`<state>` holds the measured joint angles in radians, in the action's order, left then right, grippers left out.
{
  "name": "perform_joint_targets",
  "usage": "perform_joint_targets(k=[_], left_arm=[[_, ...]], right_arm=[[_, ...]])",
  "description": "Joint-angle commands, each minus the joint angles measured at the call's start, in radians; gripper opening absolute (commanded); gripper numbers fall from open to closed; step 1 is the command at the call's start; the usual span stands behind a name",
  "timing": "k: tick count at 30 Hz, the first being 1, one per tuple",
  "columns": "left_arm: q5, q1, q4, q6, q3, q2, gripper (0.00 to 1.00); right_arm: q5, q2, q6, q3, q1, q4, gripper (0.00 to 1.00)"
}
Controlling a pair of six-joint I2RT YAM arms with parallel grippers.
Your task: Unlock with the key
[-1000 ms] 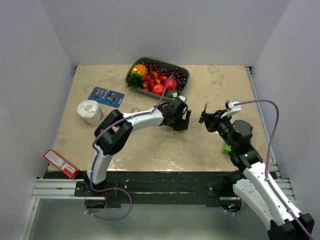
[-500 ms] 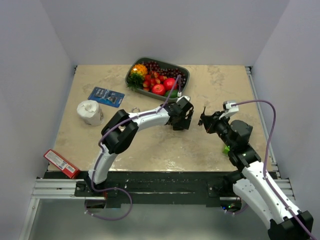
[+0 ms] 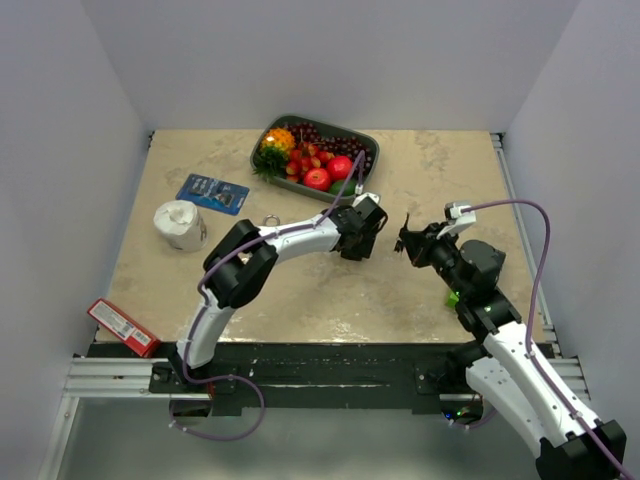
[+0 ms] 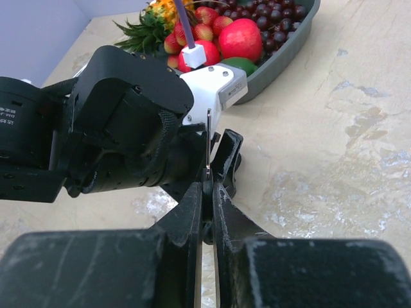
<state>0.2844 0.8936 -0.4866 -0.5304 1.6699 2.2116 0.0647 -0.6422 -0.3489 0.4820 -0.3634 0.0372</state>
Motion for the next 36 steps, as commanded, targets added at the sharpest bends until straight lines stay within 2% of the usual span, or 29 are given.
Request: perform_joint_targets(k=[1, 7, 16, 20, 24, 29, 36], left_arm=[[-0.152, -0.022, 0.017, -0.045, -0.107, 0.002, 0.00], [-0.364, -0.087, 0.313, -0.203, -0.315, -0.190, 0.00], [-0.476, -0.137, 0.615, -0.367, -0.487, -0.348, 0.00], [-0.462, -0.156, 0.712, -0.404, -0.567, -0.392, 0.00], [-0.415, -0.165, 0.804, -0.451, -0.643, -0.423, 0.00], [-0.370, -0.171, 0.829, -0.467, -0.668, -0.437, 0.00], [-0.376, -0.183, 0.856, -0.447, -0.691, -0.454, 0.00]], right_arm=[[0.014, -0.002, 0.014, -0.010, 0.003, 0.032, 0.00], [0.043, -0.014, 0.012, -0.035, 0.001, 0.035, 0.00], [0.153, -0.074, -0.114, -0.120, -0.012, 0.156, 0.00], [0.126, -0.129, -0.171, -0.154, -0.084, 0.231, 0.00], [0.073, -0.212, -0.239, -0.184, -0.224, 0.335, 0.00], [0.035, -0.336, -0.294, -0.198, -0.339, 0.435, 0.00], [0.040, -0.430, -0.346, -0.212, -0.373, 0.515, 0.00]])
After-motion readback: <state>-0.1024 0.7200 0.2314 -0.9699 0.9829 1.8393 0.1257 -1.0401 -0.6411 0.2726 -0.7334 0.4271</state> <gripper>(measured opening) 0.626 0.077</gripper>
